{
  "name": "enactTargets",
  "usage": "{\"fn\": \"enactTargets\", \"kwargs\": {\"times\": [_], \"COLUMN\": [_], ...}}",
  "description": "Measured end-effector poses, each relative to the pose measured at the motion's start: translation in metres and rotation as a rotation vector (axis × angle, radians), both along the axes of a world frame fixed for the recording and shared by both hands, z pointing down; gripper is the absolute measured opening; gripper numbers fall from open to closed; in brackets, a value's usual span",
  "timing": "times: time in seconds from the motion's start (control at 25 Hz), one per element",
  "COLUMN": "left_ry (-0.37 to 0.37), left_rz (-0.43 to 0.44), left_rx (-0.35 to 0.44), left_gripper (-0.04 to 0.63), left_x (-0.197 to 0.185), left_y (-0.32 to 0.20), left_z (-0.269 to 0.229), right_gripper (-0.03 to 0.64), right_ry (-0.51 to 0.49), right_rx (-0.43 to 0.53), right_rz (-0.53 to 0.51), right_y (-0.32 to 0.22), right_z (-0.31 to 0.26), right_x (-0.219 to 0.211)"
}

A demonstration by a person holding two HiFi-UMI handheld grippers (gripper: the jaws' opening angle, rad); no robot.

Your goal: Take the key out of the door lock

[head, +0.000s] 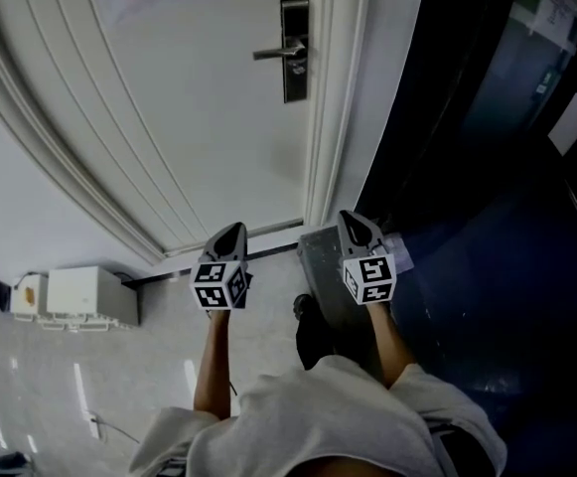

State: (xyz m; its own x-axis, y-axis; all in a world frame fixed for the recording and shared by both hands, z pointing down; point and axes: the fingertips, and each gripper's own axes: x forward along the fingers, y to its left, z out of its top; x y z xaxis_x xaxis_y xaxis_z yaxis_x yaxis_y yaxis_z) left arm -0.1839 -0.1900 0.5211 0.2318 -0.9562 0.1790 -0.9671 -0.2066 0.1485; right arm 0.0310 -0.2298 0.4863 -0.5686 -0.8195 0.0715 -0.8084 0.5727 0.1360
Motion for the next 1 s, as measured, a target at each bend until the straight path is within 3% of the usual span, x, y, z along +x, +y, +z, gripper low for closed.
{"fn": "enactTargets", "kwargs": {"times": [0.36, 0.64, 1.0], "left_ry": [0.007, -0.033, -0.042], "left_rz": [-0.039, -0.061, -0.108], "left_rx": [-0.036, -0.020, -0.007], "left_gripper": [0.018, 0.018, 0.018], "left_x": [-0.015, -0.020, -0.033], "left_y": [-0.143, -0.248, -0.318], "left_z": [0.002, -0.020, -0.035], "right_gripper": [0.023, 0.023, 0.023], "right_ry": [0.010, -0.006, -0.017], "right_rx": [0.002, 0.012, 0.010], "right_rz": [-0.051, -0.086, -0.163], "right_y": [-0.145, -0.250, -0.324], "right_z": [-0.008, -0.028, -0.034], "right_x": [-0.023, -0.035, -0.060]}}
